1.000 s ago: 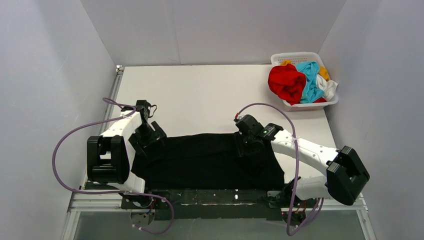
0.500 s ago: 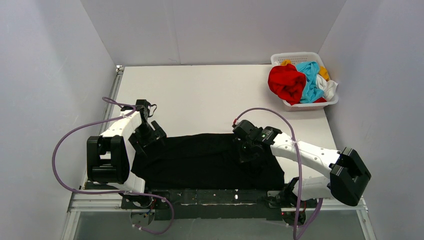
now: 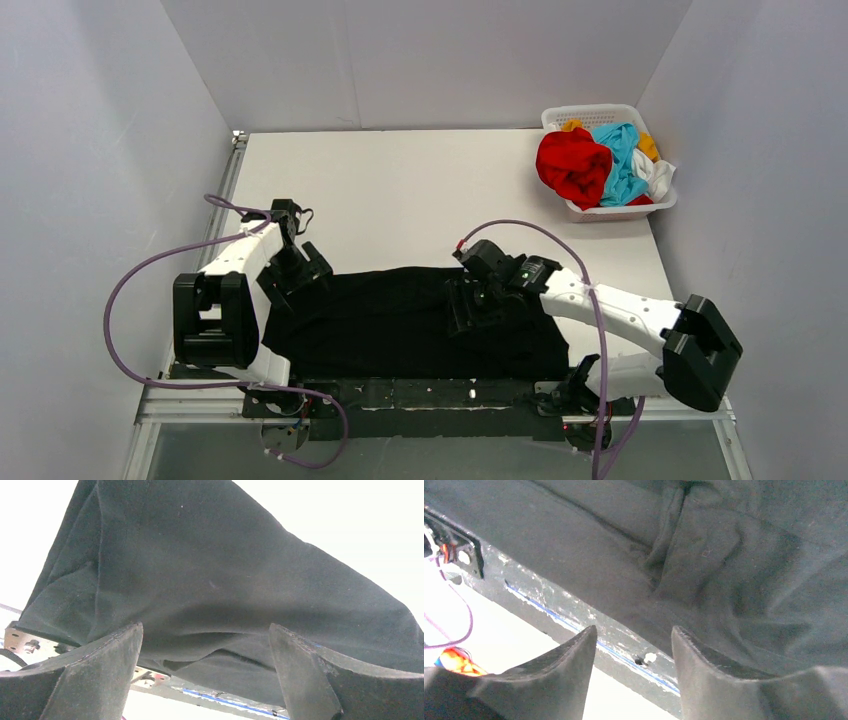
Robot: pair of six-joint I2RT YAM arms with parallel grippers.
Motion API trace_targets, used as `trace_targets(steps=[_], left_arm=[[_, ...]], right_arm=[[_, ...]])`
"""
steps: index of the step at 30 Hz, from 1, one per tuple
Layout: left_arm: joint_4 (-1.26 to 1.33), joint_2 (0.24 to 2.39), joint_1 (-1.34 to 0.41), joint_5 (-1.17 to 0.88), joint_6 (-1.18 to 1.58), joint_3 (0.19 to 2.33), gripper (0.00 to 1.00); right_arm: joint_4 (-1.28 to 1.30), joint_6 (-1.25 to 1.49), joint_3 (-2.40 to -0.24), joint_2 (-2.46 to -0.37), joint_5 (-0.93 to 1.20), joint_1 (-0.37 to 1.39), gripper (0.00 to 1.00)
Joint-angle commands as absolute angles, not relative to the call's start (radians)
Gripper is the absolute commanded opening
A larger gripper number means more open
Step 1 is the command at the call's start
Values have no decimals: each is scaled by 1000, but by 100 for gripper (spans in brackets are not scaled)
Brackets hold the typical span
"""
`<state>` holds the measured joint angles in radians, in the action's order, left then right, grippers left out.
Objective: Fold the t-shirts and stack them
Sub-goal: Fold the other side of the tshirt into a rectangle, then rotate the tshirt 75 degrees
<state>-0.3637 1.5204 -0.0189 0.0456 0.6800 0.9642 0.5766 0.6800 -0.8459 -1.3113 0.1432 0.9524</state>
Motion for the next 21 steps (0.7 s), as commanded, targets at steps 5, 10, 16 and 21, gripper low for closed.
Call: trace_targets(steps=[5, 10, 16, 21], left_arm=[[-516, 1471, -14, 36, 703, 998, 98], [-512, 1365, -70, -49, 795, 987, 98], [-360, 1444, -129, -19, 806, 836, 98], [-378, 1493, -129, 16, 814, 872, 98]], right_arm=[[615, 708, -903, -1126, 20, 871, 83], [467, 877, -730, -1203, 39, 595, 85], [327, 917, -672, -1454, 36, 412, 85], [244, 830, -973, -1749, 68, 270, 82]])
